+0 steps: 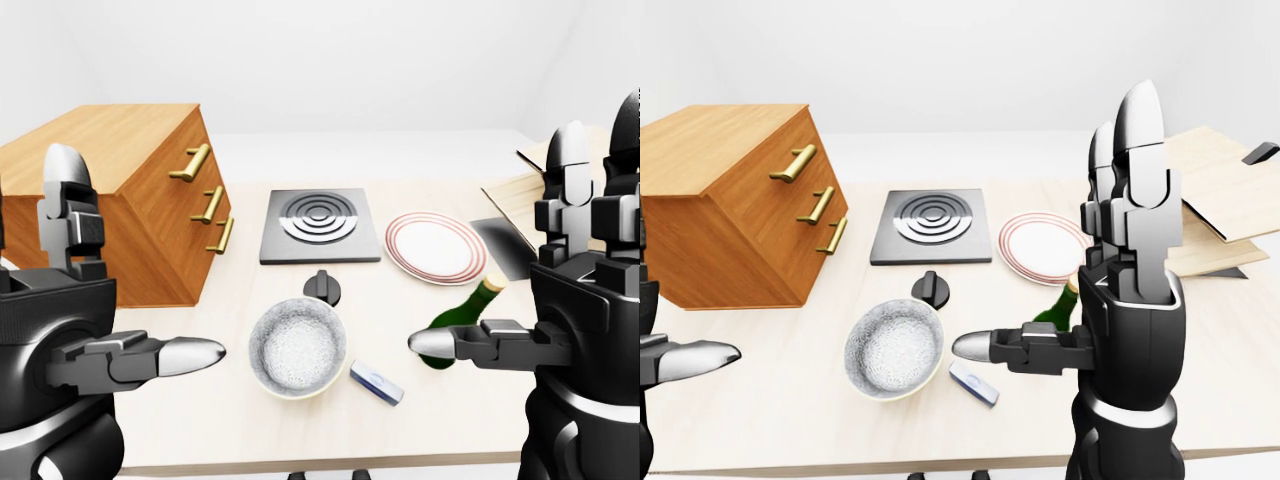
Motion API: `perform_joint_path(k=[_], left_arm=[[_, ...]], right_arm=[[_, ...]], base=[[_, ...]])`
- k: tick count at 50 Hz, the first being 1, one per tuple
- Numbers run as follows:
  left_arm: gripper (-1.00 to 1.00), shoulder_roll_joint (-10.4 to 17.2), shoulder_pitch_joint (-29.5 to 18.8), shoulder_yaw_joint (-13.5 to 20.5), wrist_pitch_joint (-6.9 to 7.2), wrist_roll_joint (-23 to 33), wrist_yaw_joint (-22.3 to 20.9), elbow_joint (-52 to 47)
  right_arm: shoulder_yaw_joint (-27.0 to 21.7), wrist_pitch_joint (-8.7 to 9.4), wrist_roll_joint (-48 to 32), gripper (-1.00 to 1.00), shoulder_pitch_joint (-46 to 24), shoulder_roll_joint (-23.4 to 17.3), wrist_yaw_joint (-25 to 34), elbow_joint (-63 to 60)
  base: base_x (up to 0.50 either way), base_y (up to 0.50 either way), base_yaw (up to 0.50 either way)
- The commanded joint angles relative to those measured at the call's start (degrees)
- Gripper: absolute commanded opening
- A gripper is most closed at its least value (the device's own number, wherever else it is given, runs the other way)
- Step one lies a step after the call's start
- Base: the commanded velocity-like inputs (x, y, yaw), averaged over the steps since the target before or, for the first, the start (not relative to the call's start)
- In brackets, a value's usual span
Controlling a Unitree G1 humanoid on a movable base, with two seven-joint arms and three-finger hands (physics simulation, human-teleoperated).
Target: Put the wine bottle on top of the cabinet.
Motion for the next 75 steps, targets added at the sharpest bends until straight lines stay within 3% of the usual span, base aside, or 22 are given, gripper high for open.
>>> perform_joint_path(k=[1, 7, 12, 22, 28, 40, 57, 62, 75], left_arm=[[1.0, -0.89, -0.2, -1.18, 0.0, 0.63, -0.06, 0.01], [1.0, 0.58, -0.54, -1.33, 0.0, -0.51, 1.35, 0.01], [1.0, -1.74, 0.13, -1.83, 0.0, 1.68, -0.68, 0.01], [1.0, -1.7, 0.43, -1.45, 0.0, 1.34, -0.81, 0.01], [1.0, -4.75, 0.0, -1.64, 0.0, 3.76, -3.24, 0.01], [1.0, -4.66, 0.18, -1.11, 0.0, 3.25, -3.13, 0.01], [1.0, -7.13, -0.86, -1.16, 0.0, 5.26, -5.0, 0.01], [1.0, -5.66, -1.14, -0.79, 0.0, 3.66, -3.69, 0.01], [1.0, -6.87, -0.18, -0.81, 0.0, 4.81, -4.94, 0.01]], right_arm=[[0.41, 0.0, 0.55, 1.0, -0.7, -0.14, -0.4, 0.0], [-0.29, 0.0, 0.91, 1.0, -0.57, 0.06, -0.44, 0.0], [-1.06, 0.0, 2.92, 1.0, 0.24, -0.05, -1.28, 0.0], [-3.95, 0.0, 4.85, 1.0, 1.52, -0.25, -1.09, 0.01], [-6.96, 0.0, 6.95, 1.0, 2.82, -0.65, -0.68, 0.01], [-13.25, 0.0, 14.7, 1.0, 8.85, -2.85, -2.74, 0.01], [-23.41, 0.0, 15.77, 1.0, 10.76, 3.65, 4.68, 0.32], [-25.41, 0.0, 16.33, 1.0, 11.18, 4.68, 5.87, 1.82], [-29.22, 0.0, 18.62, 1.0, 12.37, 5.89, 7.02, 6.04]], base=[[0.03, 0.5, 0.0], [0.03, 0.41, 0.0], [0.01, 0.09, 0.0], [0.0, 0.0, 0.0], [0.0, 0.0, 0.0], [0.0, 0.0, 0.0], [0.0, 0.0, 0.0], [0.0, 0.0, 0.0], [0.0, 0.0, 0.0]])
